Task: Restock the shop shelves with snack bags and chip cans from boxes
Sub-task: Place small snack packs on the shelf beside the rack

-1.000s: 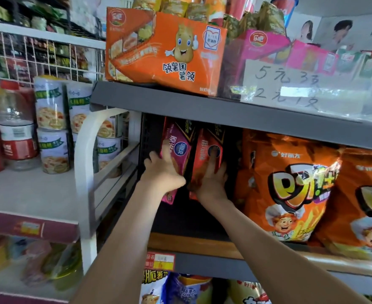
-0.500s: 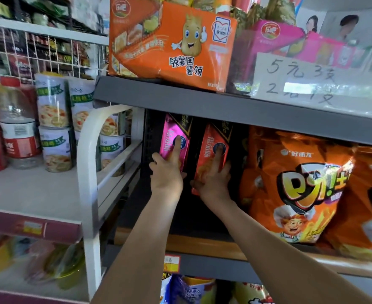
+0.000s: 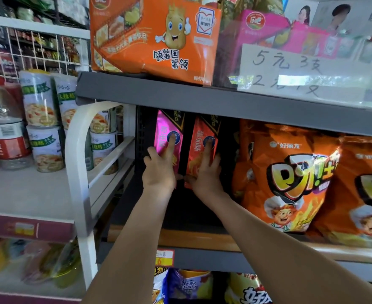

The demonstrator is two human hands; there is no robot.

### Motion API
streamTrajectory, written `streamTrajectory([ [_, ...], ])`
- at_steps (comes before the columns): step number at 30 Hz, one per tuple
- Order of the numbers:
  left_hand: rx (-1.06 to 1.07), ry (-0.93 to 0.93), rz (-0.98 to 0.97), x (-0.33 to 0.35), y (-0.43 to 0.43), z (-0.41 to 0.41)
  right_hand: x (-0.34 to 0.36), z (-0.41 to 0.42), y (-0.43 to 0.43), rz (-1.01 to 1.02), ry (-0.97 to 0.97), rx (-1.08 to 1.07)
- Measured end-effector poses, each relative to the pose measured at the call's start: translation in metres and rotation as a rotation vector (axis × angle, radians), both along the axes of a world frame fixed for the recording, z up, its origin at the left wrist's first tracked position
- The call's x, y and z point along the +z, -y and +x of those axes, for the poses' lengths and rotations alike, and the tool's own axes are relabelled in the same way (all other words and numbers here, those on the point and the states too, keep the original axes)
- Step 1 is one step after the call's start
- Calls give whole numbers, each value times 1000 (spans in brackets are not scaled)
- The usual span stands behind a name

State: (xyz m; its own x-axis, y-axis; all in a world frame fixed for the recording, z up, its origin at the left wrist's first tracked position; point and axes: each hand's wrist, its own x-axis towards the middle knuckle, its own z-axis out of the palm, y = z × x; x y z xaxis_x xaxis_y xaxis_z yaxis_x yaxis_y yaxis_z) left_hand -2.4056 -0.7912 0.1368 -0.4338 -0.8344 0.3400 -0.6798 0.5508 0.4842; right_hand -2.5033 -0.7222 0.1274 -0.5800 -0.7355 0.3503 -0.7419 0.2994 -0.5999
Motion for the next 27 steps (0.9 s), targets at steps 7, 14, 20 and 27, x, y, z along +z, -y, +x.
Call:
streamTrajectory([
  [7,30,85,7,11,-20,10,15,15,-16,149,-134,-95],
  [14,-13,-205,5,-1,-87,78,22,80,-60,25,-125,88],
  [20,127,-521,-50,-65,-166,200,-32,193,-122,-228,-108,385],
  [27,747,-422,655,-259,-217,384,-198,336,-140,291,134,695],
])
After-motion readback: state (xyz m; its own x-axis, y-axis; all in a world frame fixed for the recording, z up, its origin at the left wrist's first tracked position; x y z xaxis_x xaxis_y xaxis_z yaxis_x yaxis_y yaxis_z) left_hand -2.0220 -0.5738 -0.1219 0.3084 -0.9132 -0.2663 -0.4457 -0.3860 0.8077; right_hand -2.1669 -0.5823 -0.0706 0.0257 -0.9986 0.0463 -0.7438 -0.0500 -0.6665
